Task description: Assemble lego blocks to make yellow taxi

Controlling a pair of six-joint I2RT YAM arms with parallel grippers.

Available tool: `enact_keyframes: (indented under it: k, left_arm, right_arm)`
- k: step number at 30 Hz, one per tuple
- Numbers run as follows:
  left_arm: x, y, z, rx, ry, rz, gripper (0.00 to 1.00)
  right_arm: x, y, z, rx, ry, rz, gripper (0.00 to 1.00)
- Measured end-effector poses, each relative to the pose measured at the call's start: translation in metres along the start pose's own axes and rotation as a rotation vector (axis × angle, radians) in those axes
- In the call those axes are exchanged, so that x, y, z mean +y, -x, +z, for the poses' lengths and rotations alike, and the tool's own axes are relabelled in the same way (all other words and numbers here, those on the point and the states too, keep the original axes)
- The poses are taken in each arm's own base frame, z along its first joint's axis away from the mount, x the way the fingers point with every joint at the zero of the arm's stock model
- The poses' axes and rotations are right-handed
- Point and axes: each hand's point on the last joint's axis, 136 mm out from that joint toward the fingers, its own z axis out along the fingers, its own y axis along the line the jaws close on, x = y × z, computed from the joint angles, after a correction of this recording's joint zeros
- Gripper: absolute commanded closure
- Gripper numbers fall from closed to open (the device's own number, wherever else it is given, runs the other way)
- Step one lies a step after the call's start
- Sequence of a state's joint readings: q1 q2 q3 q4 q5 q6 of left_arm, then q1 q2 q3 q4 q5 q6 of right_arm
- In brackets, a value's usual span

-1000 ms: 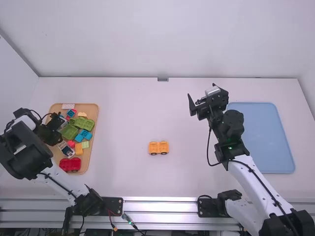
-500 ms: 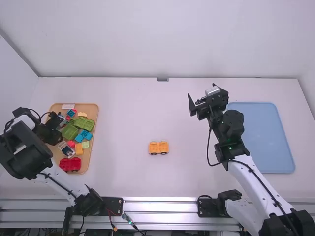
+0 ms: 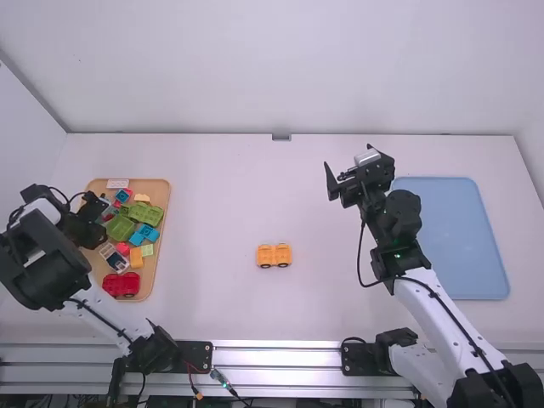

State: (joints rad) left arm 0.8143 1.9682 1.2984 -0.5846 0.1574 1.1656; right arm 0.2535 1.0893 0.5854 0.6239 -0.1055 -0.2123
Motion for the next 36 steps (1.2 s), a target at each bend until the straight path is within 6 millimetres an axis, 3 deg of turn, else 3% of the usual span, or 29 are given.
enact_keyframes:
  k: [20, 36]
  left_arm:
    - [-0.0044, -0.0003, 0.0081, -0.009, -0.019, -0.002, 0.55]
    - [-0.0082, -0.0022, 0.0093, -0.002, -0.036, 0.004, 0.71]
  right_arm:
    - [0.0001, 0.0001, 0.0000, -0.001, 0.001, 0.000, 0.01]
    - [0.0005, 0.0004, 0.0000, -0.002, 0.003, 0.000, 0.01]
